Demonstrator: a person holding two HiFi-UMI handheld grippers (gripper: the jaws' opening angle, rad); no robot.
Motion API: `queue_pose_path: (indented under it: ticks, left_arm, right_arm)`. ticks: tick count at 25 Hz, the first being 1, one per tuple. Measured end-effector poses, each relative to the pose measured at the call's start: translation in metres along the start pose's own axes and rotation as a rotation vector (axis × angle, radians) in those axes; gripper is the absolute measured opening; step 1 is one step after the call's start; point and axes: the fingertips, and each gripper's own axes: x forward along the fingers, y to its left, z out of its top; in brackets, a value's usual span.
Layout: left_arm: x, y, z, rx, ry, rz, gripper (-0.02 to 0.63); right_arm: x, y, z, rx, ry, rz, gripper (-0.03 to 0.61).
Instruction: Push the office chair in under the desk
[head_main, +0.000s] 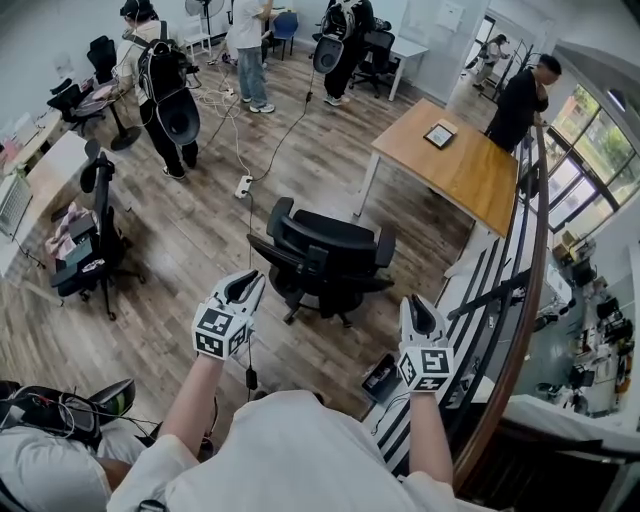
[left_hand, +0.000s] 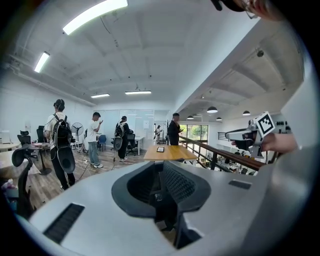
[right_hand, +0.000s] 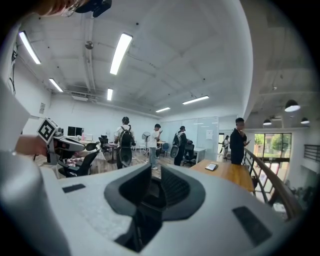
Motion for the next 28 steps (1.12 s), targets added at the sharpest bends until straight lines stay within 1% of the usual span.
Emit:
queue_pose_path:
  ticks: [3,6,8,15,18,22,26,28]
  left_arm:
    - [-0.002,0.000,-0.002,-0.013,0.005,0.007,0.076]
    - [-0.001,0.000,-0.002,-0.022,0.005,0.013,0.117]
    - [0.000,0.000,-0.002,-0.025,0.004,0.019,0.138]
    - [0.010,-0.008,-0.007,-0.023,0.015,0.015,0.138]
    - [0.014,-0.014,-0.008,-0.040,0.011,0.007,0.138]
    - [0.024,-0.014,-0.016,-0.031,0.015,0.022,0.139]
    - [0.030,-0.017,-0.015,-0.083,-0.005,0.035,0.138]
    - [0.034,-0.019,-0.015,-0.090,-0.010,0.050,0.138]
  right_arm:
    - [0.000,-0.003,-0.001,0.011,0.001,-0.001,0.074]
    - [0.001,-0.004,-0.005,0.019,0.010,0.015,0.129]
    - [0.003,-0.004,-0.008,0.022,0.018,0.025,0.146]
    - [0.006,-0.012,-0.022,0.013,0.051,0.049,0.147]
    - [0.006,-0.022,-0.028,0.009,0.063,0.053,0.147]
    - [0.012,-0.036,-0.039,0.018,0.059,0.055,0.147]
    - [0.018,-0.050,-0.048,0.025,0.062,0.064,0.147]
    - [0.021,-0.055,-0.052,0.035,0.064,0.069,0.147]
